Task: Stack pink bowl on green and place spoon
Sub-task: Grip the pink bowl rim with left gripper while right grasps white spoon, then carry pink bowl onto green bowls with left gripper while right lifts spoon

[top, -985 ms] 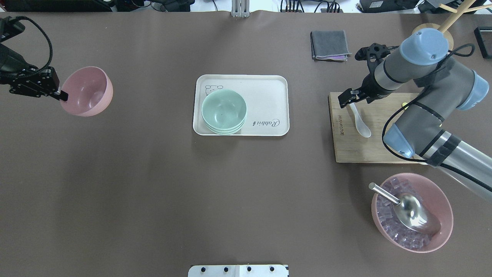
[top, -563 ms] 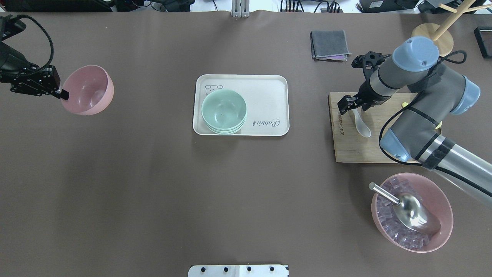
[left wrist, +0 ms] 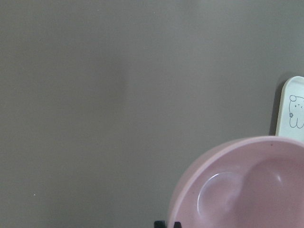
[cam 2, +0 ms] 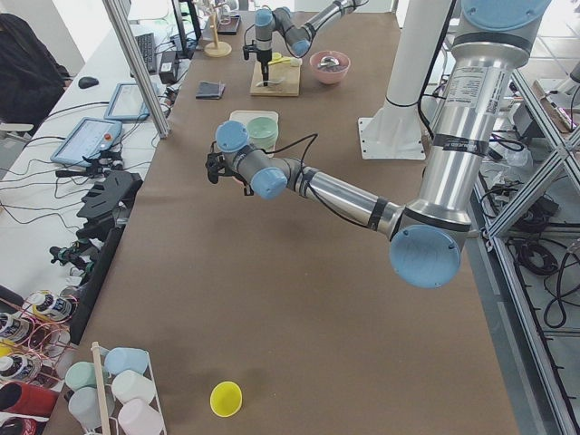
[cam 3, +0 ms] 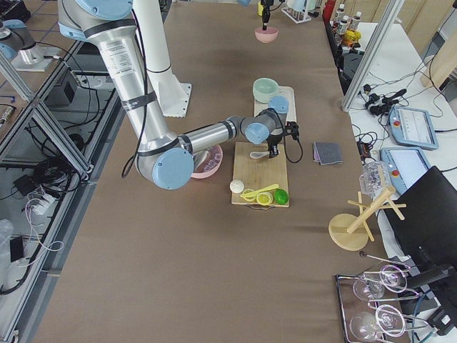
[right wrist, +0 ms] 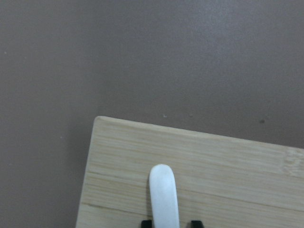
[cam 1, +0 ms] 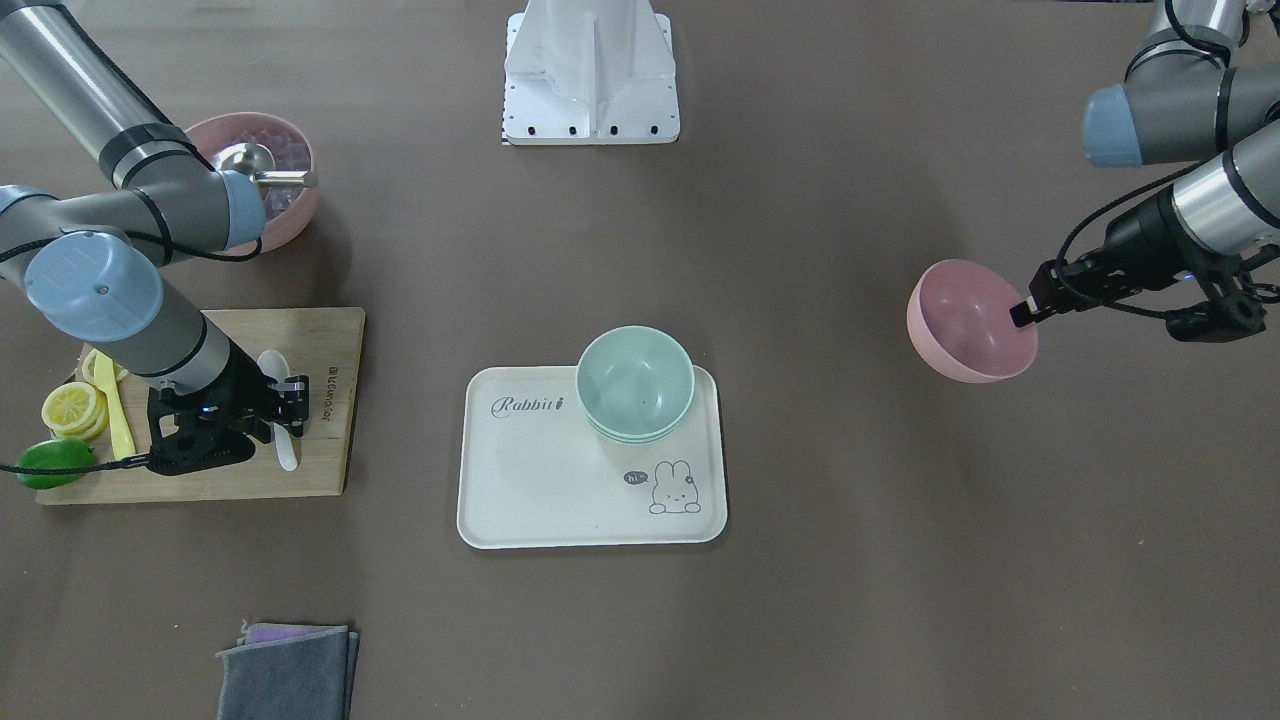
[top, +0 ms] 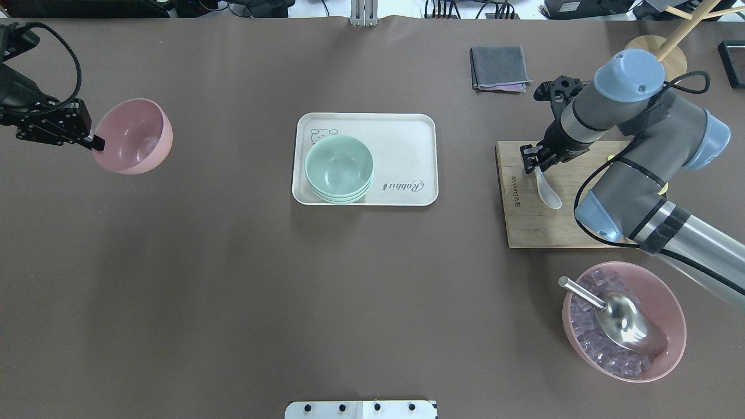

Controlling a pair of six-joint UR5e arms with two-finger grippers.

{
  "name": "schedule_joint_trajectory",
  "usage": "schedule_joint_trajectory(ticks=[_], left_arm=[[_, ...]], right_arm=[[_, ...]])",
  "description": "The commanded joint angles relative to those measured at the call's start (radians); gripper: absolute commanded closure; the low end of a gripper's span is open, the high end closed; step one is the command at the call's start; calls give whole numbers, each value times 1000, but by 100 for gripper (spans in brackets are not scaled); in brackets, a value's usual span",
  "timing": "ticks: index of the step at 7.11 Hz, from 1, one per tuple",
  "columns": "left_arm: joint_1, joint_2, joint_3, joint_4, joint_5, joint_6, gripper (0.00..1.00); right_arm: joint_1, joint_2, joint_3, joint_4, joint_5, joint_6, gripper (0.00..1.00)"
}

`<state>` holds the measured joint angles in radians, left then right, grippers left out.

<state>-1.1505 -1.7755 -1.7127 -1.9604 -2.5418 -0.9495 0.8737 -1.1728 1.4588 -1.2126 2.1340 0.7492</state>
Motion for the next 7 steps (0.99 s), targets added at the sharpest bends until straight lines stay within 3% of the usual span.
schedule_joint_trajectory(ticks=[1, 2, 4, 5, 7], left_arm=[[0, 1, 1, 0, 0, 0, 100], [0, 1, 1, 0, 0, 0, 100], [0, -15, -1, 0, -3, -12, 100], [2, -83, 7, 0, -8, -103, 100], [67, -235, 42, -3, -3, -311, 100]], right_arm=[[4, 1, 3, -5, 4, -1, 73], [4, 1, 3, -4, 3, -1, 96], [33, 22, 34, -48, 4, 1, 100], [42, 24, 84, -108, 9, 1, 100], [82, 36, 97, -134, 46, -1, 100]])
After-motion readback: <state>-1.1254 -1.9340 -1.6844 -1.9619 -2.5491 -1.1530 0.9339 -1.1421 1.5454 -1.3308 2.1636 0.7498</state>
